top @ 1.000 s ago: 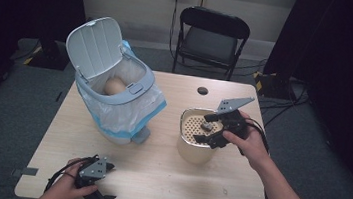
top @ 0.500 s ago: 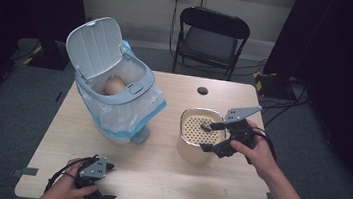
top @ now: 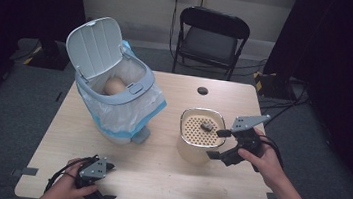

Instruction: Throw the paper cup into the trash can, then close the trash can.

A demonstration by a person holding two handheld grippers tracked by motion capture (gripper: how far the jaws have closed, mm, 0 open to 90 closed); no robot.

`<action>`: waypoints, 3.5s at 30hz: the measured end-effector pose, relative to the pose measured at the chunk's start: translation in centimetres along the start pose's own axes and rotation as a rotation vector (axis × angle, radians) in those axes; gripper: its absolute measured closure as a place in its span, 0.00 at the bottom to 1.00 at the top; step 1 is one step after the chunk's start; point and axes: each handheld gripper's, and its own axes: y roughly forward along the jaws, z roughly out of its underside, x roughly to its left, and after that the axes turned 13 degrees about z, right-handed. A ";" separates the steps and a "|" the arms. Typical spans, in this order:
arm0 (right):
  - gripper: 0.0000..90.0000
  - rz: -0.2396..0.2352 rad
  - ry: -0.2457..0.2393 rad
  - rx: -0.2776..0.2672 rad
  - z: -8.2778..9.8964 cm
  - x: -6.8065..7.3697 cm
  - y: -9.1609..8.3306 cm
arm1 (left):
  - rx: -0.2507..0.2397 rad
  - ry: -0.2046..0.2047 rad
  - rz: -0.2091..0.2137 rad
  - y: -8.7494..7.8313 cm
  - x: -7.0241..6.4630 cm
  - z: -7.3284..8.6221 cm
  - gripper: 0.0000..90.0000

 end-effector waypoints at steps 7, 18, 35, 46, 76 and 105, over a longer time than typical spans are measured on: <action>0.16 0.013 -0.009 0.008 1.9 0.4 0.0 | -0.001 0.001 0.000 0.0 0.0 0.0 0.00; 0.16 0.008 -0.005 -0.014 2.2 1.0 -0.8 | -0.001 0.001 -0.001 0.0 0.0 0.0 0.00; 0.16 -0.025 -0.014 -0.029 4.2 2.5 -3.0 | -0.003 -0.001 -0.005 0.0 0.0 0.0 0.00; 0.16 -0.060 0.003 0.020 7.5 3.3 -1.3 | -0.001 -0.001 -0.005 0.0 0.0 0.0 0.00; 0.16 0.090 -0.030 0.099 13.4 3.2 4.3 | 0.001 0.001 -0.005 0.0 0.0 0.0 0.00; 0.14 0.092 -0.023 0.043 14.7 3.0 4.5 | -0.054 -0.170 -0.053 -3.3 0.0 0.1 0.18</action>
